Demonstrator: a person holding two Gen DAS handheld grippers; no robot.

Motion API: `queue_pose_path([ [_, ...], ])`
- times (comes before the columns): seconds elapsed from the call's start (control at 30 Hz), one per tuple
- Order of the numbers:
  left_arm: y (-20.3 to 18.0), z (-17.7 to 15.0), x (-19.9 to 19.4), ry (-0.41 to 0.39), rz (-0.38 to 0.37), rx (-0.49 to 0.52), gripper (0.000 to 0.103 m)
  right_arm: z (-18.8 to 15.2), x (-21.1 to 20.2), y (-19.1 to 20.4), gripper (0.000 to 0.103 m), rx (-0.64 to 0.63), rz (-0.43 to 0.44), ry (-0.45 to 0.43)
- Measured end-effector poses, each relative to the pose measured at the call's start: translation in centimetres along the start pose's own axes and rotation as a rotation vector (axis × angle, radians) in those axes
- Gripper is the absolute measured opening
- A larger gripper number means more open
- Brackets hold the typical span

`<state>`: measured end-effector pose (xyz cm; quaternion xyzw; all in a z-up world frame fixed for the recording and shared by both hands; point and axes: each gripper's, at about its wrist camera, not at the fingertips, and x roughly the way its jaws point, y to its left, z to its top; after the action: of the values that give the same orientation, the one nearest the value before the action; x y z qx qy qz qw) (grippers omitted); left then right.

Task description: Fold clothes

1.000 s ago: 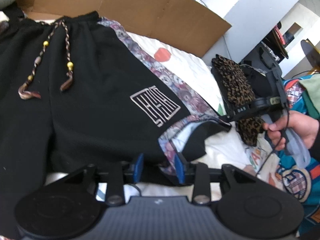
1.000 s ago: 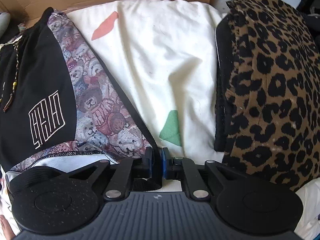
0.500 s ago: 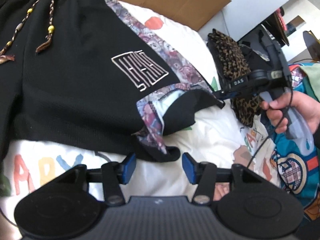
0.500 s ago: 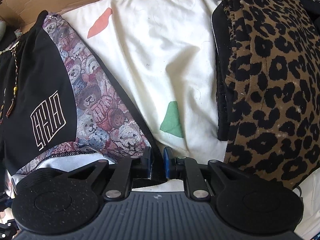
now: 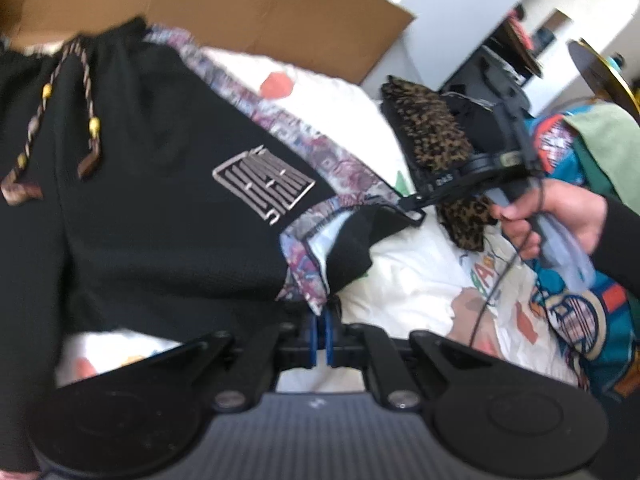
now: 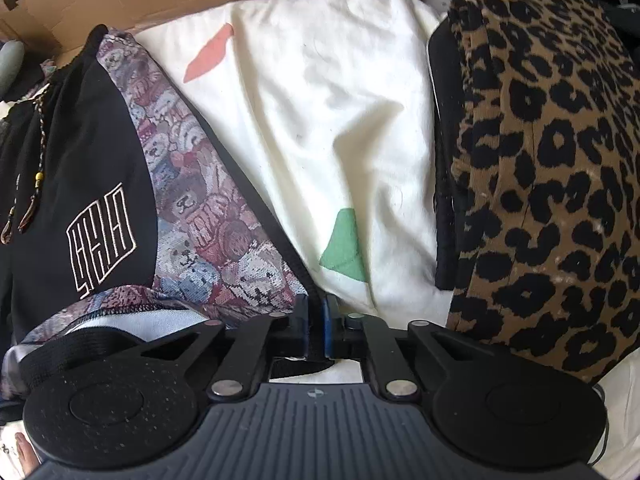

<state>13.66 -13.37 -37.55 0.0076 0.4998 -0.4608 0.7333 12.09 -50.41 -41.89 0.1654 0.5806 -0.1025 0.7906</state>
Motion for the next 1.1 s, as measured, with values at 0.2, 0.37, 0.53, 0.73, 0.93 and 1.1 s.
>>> queue_pose_path([
  [0.2, -1.2, 0.4, -3.7, 0.023, -0.030, 0.097, 0.003, 0.3, -1.1, -0.2, 0.002, -0.014, -0.007, -0.039],
  [0.37, -1.5, 0.1, -5.2, 0.042, -0.056, 0.116, 0.005, 0.4, -1.0, -0.1, 0.002, -0.018, -0.023, -0.051],
  [0.53, 0.6, -0.7, -5.4, 0.042, -0.025, 0.011, 0.018, 0.5, -0.9, -0.2, 0.003, -0.019, -0.039, -0.053],
  [0.73, 4.1, -2.1, -4.4, 0.045, 0.033, -0.172, 0.037, 0.3, -1.5, -1.2, 0.012, 0.011, -0.045, -0.033],
  [0.93, 6.7, -3.2, -3.0, 0.060, 0.047, -0.342, 0.042, 0.4, -3.1, -2.2, 0.014, 0.065, -0.032, -0.062],
  [1.1, 7.2, -4.3, -1.7, 0.079, 0.041, -0.419, 0.046, 1.1, -4.0, -0.9, 0.015, 0.041, 0.024, -0.100],
])
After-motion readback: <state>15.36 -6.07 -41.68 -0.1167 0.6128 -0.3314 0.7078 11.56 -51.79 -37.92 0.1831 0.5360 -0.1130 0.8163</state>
